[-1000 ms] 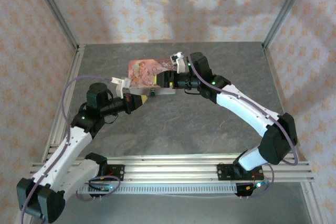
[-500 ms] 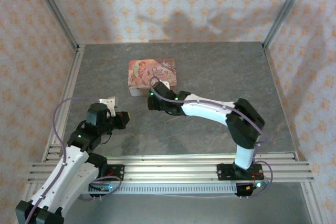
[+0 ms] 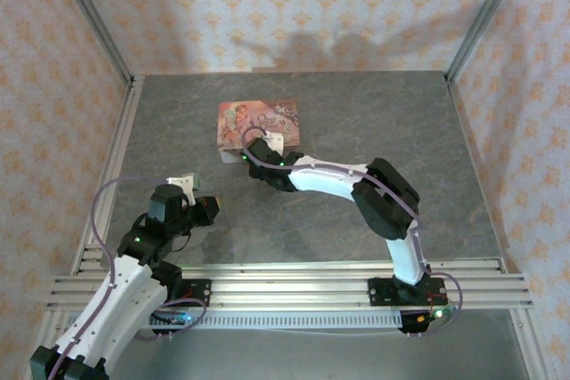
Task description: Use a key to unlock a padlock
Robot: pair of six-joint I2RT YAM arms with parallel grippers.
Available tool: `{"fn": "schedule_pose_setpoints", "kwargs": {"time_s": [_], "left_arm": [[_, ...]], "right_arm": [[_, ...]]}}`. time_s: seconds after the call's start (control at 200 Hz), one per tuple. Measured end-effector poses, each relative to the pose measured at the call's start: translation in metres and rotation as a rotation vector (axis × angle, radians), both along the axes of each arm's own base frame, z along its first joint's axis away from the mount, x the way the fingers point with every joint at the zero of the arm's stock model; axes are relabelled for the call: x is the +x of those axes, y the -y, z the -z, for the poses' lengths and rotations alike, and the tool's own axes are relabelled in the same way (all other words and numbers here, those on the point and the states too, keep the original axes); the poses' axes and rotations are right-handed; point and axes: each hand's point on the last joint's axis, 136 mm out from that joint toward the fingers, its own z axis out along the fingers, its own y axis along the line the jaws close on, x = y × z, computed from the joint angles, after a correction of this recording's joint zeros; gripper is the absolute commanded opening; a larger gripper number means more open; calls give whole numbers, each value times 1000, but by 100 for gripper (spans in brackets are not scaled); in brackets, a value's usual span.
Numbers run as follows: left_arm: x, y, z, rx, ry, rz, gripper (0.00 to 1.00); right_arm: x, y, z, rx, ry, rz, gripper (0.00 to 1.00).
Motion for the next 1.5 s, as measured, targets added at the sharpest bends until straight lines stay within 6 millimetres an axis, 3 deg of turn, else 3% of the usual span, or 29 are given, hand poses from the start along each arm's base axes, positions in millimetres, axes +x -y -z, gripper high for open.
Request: {"fn": "schedule_pose_setpoints", "kwargs": {"time_s": [0.4, 0.641, 0.896, 1.101, 1.256, 1.496], "left_arm": [[3, 5, -1, -13, 3, 23, 0], [2, 7, -1, -15, 5, 37, 0], [3, 8, -1, -11, 8, 46, 0], [4, 12, -3, -17, 19, 75, 0], [7, 19, -7, -35, 36, 107, 0], [19, 31, -8, -40, 66, 173, 0]], "right_arm": [[26, -21, 14, -40, 24, 30, 54], [32, -20, 23, -83, 18, 48, 51], [40, -12, 33, -106, 3, 65, 37], [50, -6, 30, -101, 0, 74, 13], [53, -5, 30, -100, -13, 50, 1], [45, -6, 26, -46, -110, -22, 0]]}}
